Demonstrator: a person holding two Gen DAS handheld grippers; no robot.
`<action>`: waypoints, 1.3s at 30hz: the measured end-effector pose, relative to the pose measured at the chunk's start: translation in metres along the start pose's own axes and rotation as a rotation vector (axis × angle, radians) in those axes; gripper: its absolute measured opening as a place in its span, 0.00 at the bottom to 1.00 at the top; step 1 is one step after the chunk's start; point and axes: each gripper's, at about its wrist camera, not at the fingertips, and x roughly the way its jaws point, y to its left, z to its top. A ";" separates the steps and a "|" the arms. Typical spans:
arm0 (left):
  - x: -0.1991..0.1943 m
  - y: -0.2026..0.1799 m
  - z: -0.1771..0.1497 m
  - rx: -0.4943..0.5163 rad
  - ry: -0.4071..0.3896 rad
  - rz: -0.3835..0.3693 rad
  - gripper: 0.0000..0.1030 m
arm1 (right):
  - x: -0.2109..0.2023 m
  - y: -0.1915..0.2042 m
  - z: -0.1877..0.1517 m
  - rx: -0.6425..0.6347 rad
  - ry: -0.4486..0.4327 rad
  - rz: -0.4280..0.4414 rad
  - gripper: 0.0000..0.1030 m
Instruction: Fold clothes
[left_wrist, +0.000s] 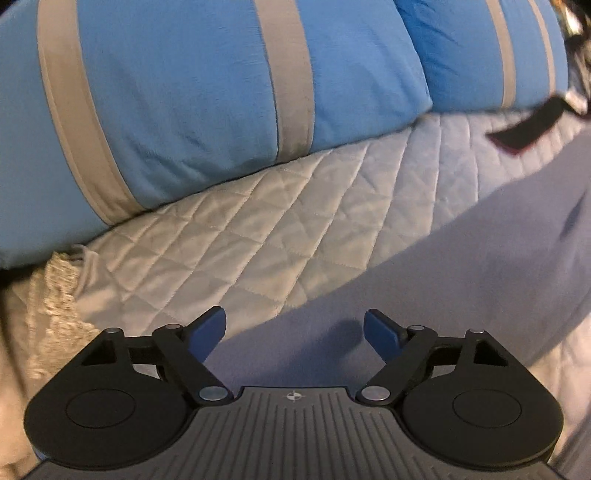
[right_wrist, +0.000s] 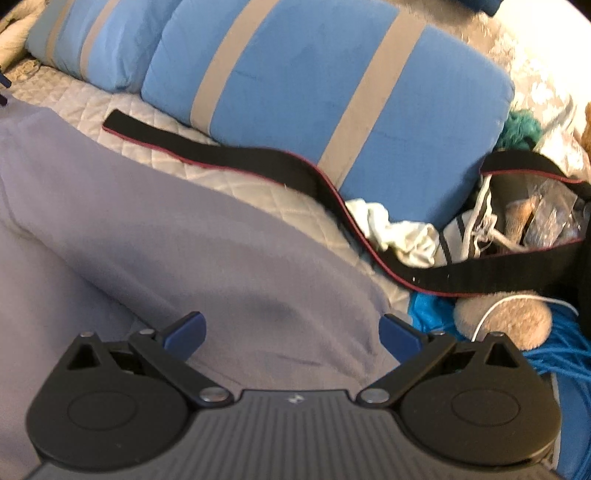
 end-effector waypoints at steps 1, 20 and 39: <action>0.002 0.004 0.000 -0.010 -0.006 -0.010 0.78 | 0.002 -0.001 -0.001 0.002 0.009 0.001 1.00; 0.020 0.005 -0.013 -0.107 -0.014 -0.032 0.11 | 0.031 -0.038 -0.011 0.110 -0.002 -0.066 1.00; 0.020 -0.008 -0.021 -0.100 -0.059 0.031 0.10 | 0.121 -0.100 -0.005 0.309 -0.024 -0.058 0.67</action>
